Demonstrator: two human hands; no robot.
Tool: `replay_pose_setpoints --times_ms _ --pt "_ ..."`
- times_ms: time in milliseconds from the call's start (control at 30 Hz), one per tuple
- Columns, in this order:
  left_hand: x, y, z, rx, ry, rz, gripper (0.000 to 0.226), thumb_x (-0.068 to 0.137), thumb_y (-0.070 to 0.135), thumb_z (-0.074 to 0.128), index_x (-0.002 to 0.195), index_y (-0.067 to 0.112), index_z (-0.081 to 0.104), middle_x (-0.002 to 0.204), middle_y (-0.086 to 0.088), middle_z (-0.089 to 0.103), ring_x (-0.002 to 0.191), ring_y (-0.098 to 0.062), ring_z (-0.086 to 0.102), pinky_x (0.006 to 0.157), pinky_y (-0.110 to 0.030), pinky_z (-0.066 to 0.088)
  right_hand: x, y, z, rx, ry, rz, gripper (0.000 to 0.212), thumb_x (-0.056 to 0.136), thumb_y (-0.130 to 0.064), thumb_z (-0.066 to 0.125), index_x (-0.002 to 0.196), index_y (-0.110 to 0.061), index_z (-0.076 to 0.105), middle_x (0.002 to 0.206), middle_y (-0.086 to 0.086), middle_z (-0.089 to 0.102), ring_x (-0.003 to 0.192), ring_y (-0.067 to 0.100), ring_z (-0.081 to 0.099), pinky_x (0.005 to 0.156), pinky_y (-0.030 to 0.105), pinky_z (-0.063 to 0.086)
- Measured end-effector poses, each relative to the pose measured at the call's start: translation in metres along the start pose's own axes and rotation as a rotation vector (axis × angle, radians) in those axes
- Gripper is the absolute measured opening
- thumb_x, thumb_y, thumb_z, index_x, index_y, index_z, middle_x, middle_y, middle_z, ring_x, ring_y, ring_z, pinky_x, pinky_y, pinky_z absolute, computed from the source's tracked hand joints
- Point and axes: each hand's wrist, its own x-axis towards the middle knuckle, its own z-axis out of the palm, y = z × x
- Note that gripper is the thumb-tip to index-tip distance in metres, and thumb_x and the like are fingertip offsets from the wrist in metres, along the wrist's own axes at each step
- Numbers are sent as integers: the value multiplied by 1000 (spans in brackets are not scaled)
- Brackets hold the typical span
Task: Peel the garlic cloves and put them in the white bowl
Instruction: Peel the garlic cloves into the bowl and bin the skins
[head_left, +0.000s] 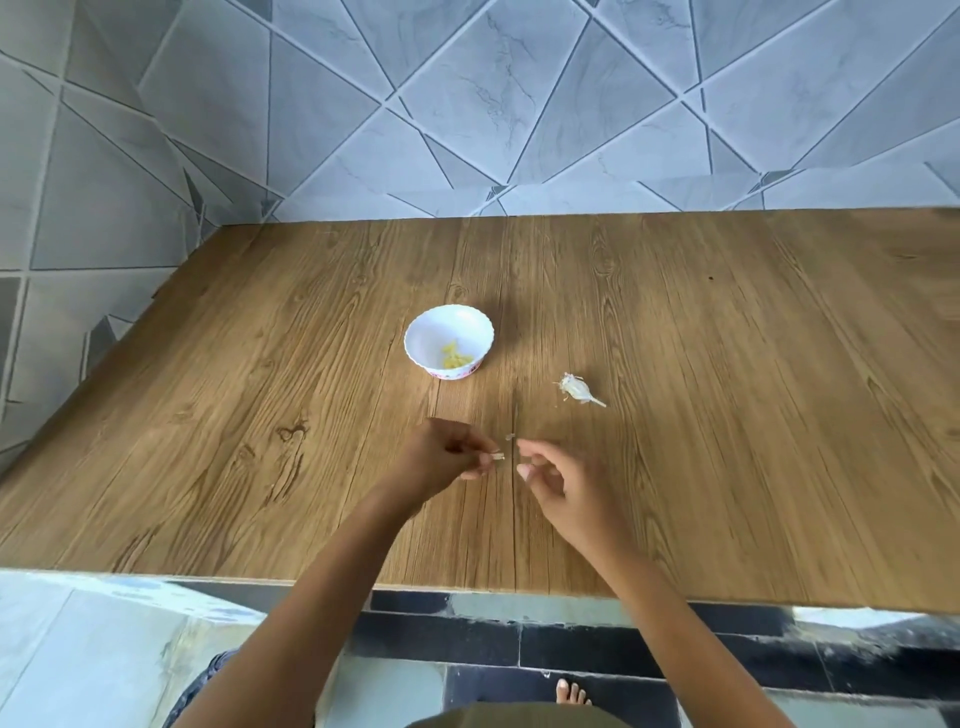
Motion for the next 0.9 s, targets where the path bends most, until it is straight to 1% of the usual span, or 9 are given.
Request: replay_pose_setpoints --times_ms 67,167,233,333,433,500,600,767,900 --pt "-4 3 0 -110 -43 -10 9 84 -2 65 91 1 70 75 -11 69 71 -14 66 67 -21 55 7 -9 2 205 -62 127 22 88 -15 65 110 -14 67 96 -9 67 79 -9 60 70 12 48" --pt "-5 6 0 -154 -62 -9 4 86 3 65 89 3 69 73 -6 69 69 -10 67 64 -18 53 13 -17 3 557 -84 324 9 87 -13 65 96 -12 69 76 -6 68 66 -1 62 59 15 47" --pt "-5 7 -1 -158 -57 -5 4 87 5 64 87 2 68 74 -7 69 69 -12 67 63 -19 54 15 -17 1 623 -87 344 8 87 -10 66 93 -7 69 73 -2 68 63 2 60 57 16 47" --pt "-6 8 -1 -139 -65 13 9 90 8 62 83 3 67 72 -6 68 68 -11 66 64 -19 54 19 -12 5 510 -101 251 5 88 -14 65 85 -10 67 74 2 65 63 1 56 58 17 44" --pt "-8 9 0 -100 -60 18 18 92 8 59 75 8 65 69 -4 66 67 -11 63 63 -19 53 20 -8 12 273 10 -18 15 87 -21 59 74 -13 57 69 2 57 59 11 49 54 25 40" --pt "-9 10 1 -105 -55 -14 20 93 8 58 73 8 63 69 -5 65 66 -11 62 63 -20 52 20 -9 13 125 82 -213 14 85 -17 53 73 -10 53 70 -1 53 59 12 47 51 22 39" --pt "-10 10 1 -127 -51 -67 20 93 9 58 74 7 63 69 -6 63 63 -10 60 62 -19 51 22 -9 12 -68 114 -363 14 85 -12 50 72 -7 53 71 -3 48 60 7 39 53 15 33" --pt "-10 9 2 -106 -13 -79 17 93 9 57 77 4 63 68 -8 63 61 -12 60 62 -22 51 22 -2 14 10 110 -289 22 89 -25 52 84 -8 64 78 -3 60 59 8 52 52 21 45" --pt "-9 9 0 -35 4 -76 19 93 9 58 77 1 62 67 -8 63 57 -11 60 60 -21 52 24 -6 11 -93 100 -331 27 87 -28 50 84 -9 70 73 -3 65 53 5 53 48 19 46"
